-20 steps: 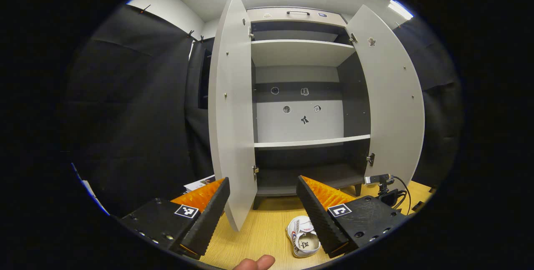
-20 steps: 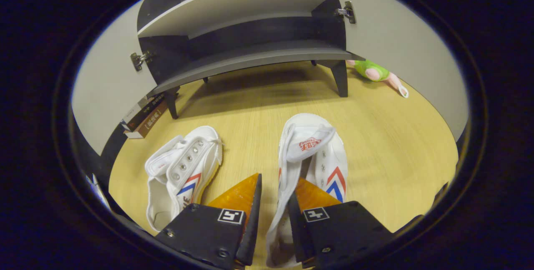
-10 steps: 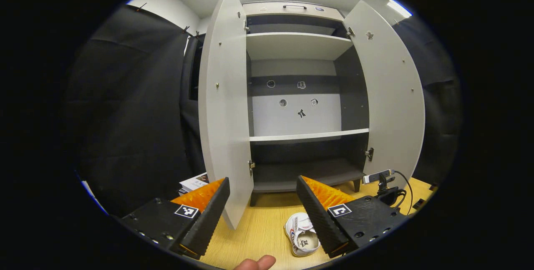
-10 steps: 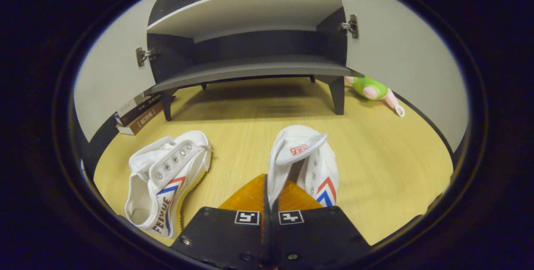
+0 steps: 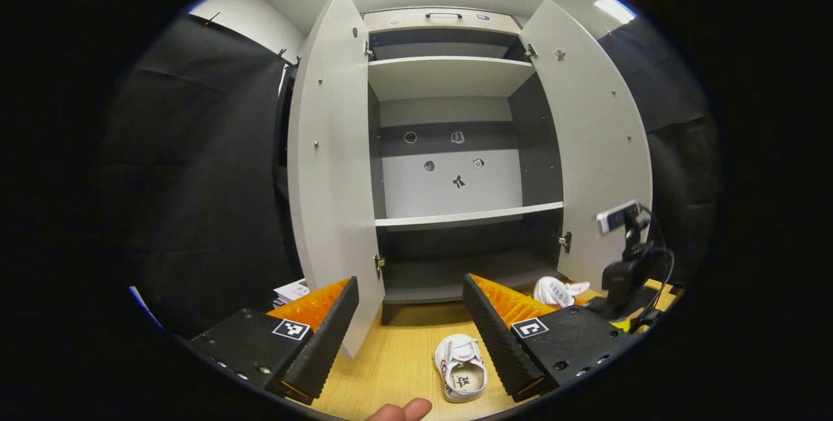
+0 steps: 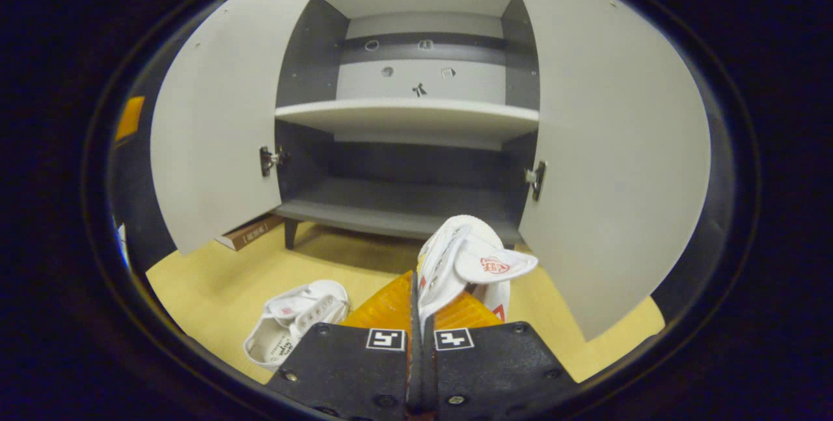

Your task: Grab one shoe with the right hand and put it into the shoe cabinet, grab the other shoe with the left hand and put it into the shoe cabinet; then close the right door with the right hand and the left door with the left hand.

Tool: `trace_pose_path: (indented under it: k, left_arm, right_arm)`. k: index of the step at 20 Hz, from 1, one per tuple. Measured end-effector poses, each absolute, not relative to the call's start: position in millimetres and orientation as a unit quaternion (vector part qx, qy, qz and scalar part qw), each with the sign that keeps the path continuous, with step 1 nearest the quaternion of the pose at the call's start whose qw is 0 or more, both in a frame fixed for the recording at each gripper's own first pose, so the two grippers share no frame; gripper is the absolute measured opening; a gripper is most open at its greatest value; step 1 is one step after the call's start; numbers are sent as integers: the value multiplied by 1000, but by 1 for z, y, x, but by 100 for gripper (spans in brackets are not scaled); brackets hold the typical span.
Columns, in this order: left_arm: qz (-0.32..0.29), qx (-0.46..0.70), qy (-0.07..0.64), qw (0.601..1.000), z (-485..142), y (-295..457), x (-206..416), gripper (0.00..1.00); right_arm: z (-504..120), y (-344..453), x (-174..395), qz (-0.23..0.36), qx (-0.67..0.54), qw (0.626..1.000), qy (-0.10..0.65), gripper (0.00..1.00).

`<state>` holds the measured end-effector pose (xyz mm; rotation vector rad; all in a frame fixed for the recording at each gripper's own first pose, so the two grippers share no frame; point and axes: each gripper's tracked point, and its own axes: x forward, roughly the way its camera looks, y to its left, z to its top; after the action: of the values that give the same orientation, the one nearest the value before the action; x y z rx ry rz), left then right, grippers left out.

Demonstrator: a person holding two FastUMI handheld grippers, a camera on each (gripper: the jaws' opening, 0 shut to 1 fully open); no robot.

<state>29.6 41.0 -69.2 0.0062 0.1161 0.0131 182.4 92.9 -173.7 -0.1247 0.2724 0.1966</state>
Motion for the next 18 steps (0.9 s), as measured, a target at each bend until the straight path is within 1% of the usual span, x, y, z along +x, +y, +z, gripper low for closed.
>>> trace_pose_path:
  k: [3,6,8,10,15,18]
  left_arm:
    - [-6,-11,47,999,-63,25,32,96]
    - [-17,-14,40,999,-59,16,32,96]
    - [-19,-12,40,999,-60,15,34,96]
    - [-17,-12,43,999,-61,16,34,96]
    - [-3,-19,37,999,-58,28,34,96]
    - [6,-19,40,999,-60,37,33,96]
  right_arm:
    - [-107,98,185,105,-94,983,115,4]
    - [-40,108,204,113,-92,985,88,4]
    - [-3,114,229,115,-86,986,80,3]
    - [23,118,266,114,-80,986,87,3]
    - [44,131,380,96,-120,978,142,3]
    - [40,140,424,91,-147,967,190,4]
